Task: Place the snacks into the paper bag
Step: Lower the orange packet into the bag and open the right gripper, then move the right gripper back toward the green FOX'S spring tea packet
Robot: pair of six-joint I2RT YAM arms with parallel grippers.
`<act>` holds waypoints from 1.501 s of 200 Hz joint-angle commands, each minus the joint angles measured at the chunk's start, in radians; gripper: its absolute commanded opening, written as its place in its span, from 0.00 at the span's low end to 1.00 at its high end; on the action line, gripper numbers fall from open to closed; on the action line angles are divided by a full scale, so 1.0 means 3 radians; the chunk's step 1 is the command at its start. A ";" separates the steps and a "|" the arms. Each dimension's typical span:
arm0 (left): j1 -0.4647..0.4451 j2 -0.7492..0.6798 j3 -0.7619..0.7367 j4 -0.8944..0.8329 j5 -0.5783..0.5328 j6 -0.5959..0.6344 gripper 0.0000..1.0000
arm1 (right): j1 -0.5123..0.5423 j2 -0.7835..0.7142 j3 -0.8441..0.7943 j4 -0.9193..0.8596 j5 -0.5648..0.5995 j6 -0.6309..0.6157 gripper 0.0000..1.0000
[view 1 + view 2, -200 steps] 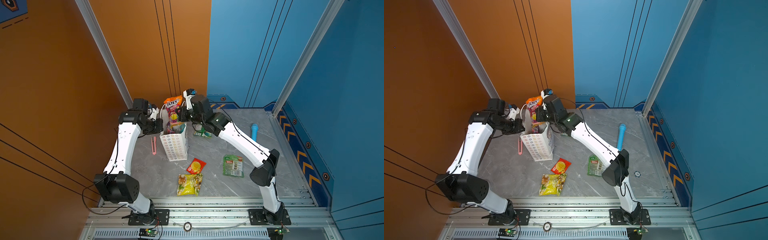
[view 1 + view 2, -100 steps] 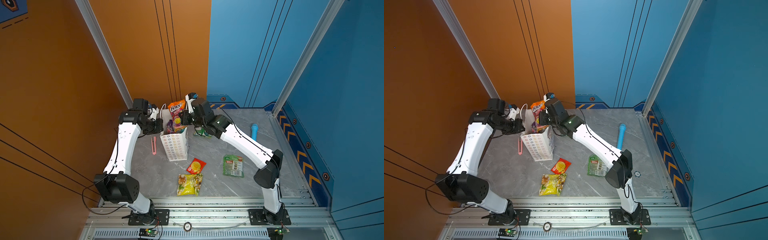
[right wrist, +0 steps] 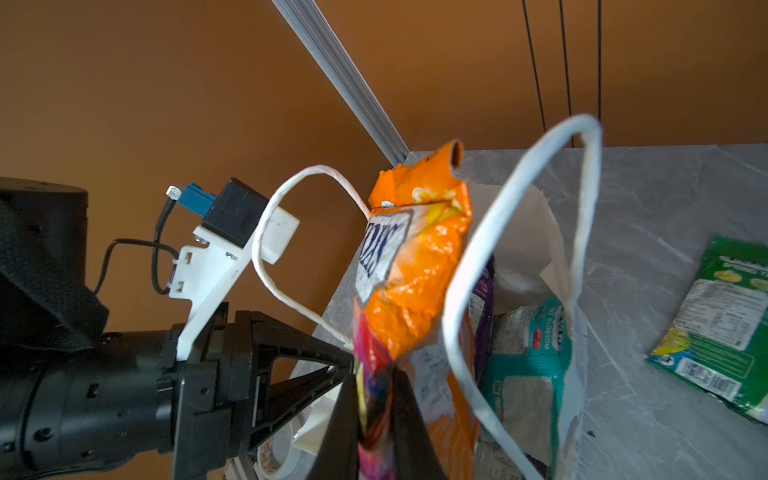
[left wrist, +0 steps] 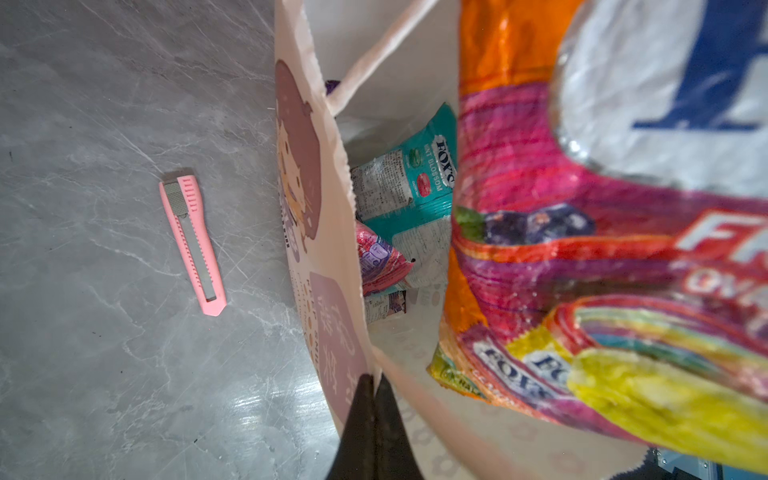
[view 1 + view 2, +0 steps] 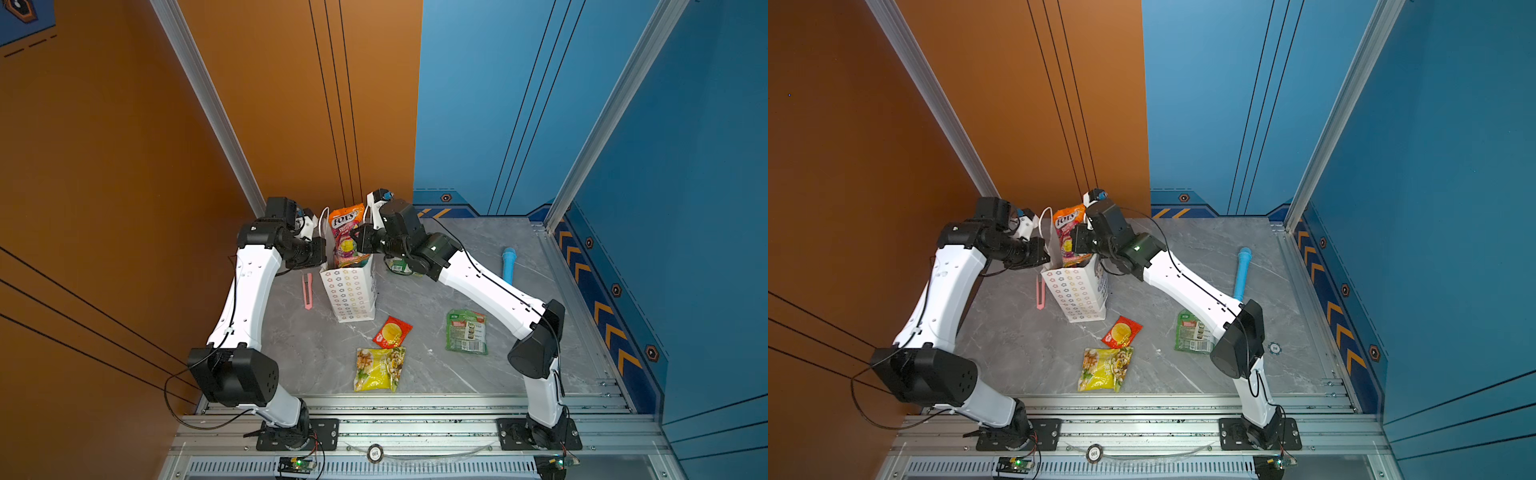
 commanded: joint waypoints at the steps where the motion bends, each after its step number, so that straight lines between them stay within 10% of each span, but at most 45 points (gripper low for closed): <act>1: 0.0029 -0.0042 0.0054 0.0015 0.0111 0.0038 0.00 | 0.0016 0.0077 -0.0010 0.0347 -0.0162 0.0199 0.00; 94: 0.0034 -0.0056 0.0044 0.0018 0.0106 0.0043 0.00 | -0.0035 0.0274 -0.0005 0.0486 -0.0320 0.0467 0.00; 153: 0.0037 -0.0069 0.0033 0.0016 0.0112 0.0040 0.00 | -0.0207 0.0001 -0.0238 0.0566 -0.0220 0.0447 0.42; 300: 0.0039 -0.0033 0.0059 0.0016 0.0096 0.0034 0.00 | -0.0525 -0.1593 -0.2390 0.0493 -0.0066 0.0311 0.44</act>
